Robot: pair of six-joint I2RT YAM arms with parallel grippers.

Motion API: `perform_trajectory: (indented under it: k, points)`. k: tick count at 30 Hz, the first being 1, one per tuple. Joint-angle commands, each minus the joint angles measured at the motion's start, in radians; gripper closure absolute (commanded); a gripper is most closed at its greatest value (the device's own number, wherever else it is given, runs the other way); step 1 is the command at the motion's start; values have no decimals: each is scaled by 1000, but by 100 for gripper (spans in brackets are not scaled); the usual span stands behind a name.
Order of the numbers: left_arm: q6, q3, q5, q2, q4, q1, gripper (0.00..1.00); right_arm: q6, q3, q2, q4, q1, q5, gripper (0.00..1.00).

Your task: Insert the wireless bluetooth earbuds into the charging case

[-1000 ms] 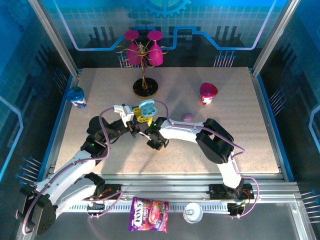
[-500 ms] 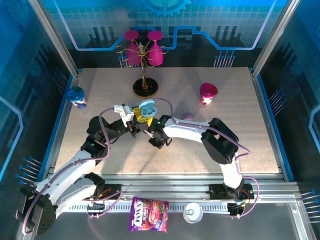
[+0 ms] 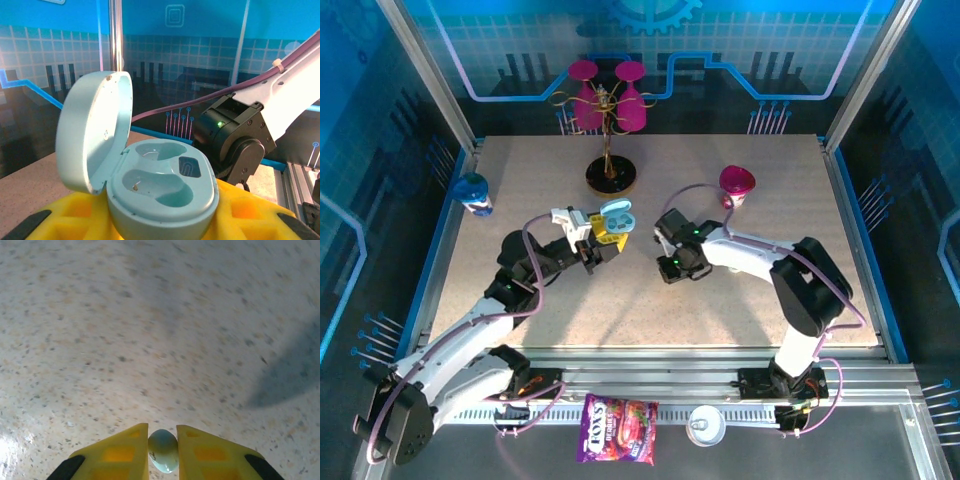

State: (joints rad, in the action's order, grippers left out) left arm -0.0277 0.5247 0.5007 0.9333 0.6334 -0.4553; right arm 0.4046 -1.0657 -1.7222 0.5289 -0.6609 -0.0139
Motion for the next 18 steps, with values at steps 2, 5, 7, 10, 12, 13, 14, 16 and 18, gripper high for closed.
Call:
perform_trajectory:
  k: [2, 5, 7, 10, 12, 13, 14, 16, 18]
  points:
    - [-24, 6, 6, 13, 48, 3, 67, 176, 108, 80, -151, 84, -174, 83]
    - [-23, 2, 11, 25, 52, 2, 67, 240, 165, 109, -210, 128, -238, 83]
    - [-23, -4, 13, 34, 60, 2, 67, 273, 206, 141, -245, 149, -265, 83]
    - [-23, -8, 21, 59, 73, 1, 66, 305, 248, 194, -278, 176, -307, 83]
    - [-22, -11, 29, 84, 96, 1, 67, 315, 267, 236, -281, 187, -328, 83]
    - [-23, -11, 30, 95, 105, 2, 66, 321, 272, 254, -282, 191, -336, 83]
    - [-24, -12, 33, 108, 115, 1, 67, 327, 278, 275, -282, 195, -348, 83]
    - [-26, -10, 51, 134, 132, 0, 67, 339, 287, 317, -280, 201, -370, 83]
    - [-33, -8, 62, 160, 147, -1, 67, 355, 292, 360, -275, 208, -396, 83]
